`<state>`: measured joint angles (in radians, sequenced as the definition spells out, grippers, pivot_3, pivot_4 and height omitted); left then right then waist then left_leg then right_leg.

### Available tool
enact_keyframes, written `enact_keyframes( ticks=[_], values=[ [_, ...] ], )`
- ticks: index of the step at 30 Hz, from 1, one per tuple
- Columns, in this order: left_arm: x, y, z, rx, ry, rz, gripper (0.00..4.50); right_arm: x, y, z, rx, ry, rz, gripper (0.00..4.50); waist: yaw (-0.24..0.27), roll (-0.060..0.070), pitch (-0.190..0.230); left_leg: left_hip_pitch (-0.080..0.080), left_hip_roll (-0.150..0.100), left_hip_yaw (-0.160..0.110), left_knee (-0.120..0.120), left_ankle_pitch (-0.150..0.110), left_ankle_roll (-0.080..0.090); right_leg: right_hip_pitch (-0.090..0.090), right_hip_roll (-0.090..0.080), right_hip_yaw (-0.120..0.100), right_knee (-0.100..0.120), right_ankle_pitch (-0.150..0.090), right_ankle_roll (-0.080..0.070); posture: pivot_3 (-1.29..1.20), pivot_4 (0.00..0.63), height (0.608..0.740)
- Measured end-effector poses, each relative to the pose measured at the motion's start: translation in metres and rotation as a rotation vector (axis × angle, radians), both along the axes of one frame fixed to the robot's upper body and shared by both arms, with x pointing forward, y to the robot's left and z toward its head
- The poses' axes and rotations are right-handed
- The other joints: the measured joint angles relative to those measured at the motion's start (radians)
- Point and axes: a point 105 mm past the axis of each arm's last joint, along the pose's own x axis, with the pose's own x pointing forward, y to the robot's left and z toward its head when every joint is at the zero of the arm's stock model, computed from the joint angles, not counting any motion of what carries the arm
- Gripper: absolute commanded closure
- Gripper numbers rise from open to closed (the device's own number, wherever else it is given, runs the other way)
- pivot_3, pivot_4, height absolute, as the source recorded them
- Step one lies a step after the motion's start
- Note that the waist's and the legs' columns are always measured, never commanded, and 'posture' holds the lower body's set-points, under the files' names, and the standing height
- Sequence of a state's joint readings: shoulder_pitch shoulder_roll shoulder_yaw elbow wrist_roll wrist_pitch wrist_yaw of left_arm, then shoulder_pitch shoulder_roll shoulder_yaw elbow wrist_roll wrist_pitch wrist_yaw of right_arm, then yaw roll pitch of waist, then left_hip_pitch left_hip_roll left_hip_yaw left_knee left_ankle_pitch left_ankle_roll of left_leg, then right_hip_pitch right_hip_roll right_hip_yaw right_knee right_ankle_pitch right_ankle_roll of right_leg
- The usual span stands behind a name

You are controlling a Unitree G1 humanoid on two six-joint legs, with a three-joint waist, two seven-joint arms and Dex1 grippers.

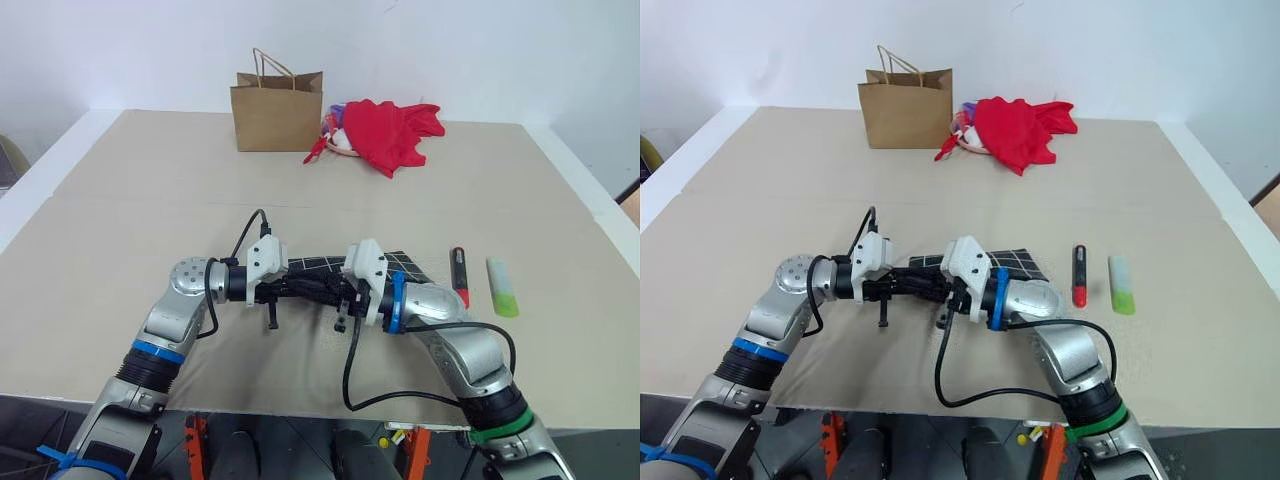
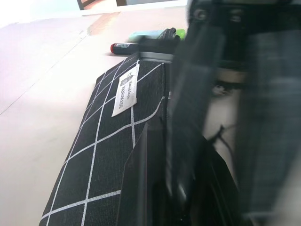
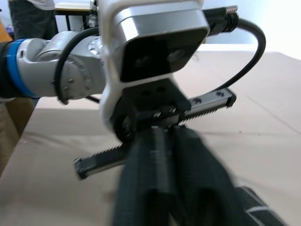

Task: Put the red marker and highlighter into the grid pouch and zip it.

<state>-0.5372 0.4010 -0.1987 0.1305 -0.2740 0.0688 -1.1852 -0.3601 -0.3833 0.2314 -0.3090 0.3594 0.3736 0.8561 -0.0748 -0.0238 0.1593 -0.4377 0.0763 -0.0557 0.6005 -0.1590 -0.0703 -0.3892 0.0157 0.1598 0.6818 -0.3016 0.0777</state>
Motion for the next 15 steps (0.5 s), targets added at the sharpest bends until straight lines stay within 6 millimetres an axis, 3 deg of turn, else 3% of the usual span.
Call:
enact_keyframes(
  ticks=[5,8,12,15],
  values=[
    [0.000,0.001,0.001,-0.001,-0.010,0.002,4.50,-0.008,-0.037,0.006,0.028,0.045,-0.073,0.07,0.002,0.000,0.000,0.000,-0.001,-0.001,0.000,0.000,0.000,0.001,0.000,-0.001,0.000,-0.001,0.000,0.00,0.150,0.740],
    [0.000,0.001,0.002,-0.003,-0.011,0.003,4.50,-0.010,-0.064,0.016,0.081,0.062,-0.163,0.02,0.003,0.000,0.000,0.000,-0.001,-0.001,0.000,0.000,0.000,0.001,0.000,-0.001,0.000,-0.001,0.000,0.00,0.150,0.740],
    [0.000,0.002,0.002,-0.005,-0.013,0.008,4.50,-0.001,-0.123,0.032,0.201,0.081,-0.428,0.02,0.004,0.000,0.000,0.000,-0.001,-0.001,0.000,0.000,0.000,0.002,-0.001,-0.001,0.000,-0.001,0.000,0.00,0.150,0.740],
    [0.000,0.002,0.003,-0.008,-0.012,0.009,4.50,0.005,-0.152,0.031,0.233,0.085,-0.592,0.02,0.002,0.000,0.000,0.001,-0.001,-0.002,0.000,0.000,0.000,0.002,0.000,-0.001,0.000,0.000,0.000,0.00,0.150,0.740]
  ],
)
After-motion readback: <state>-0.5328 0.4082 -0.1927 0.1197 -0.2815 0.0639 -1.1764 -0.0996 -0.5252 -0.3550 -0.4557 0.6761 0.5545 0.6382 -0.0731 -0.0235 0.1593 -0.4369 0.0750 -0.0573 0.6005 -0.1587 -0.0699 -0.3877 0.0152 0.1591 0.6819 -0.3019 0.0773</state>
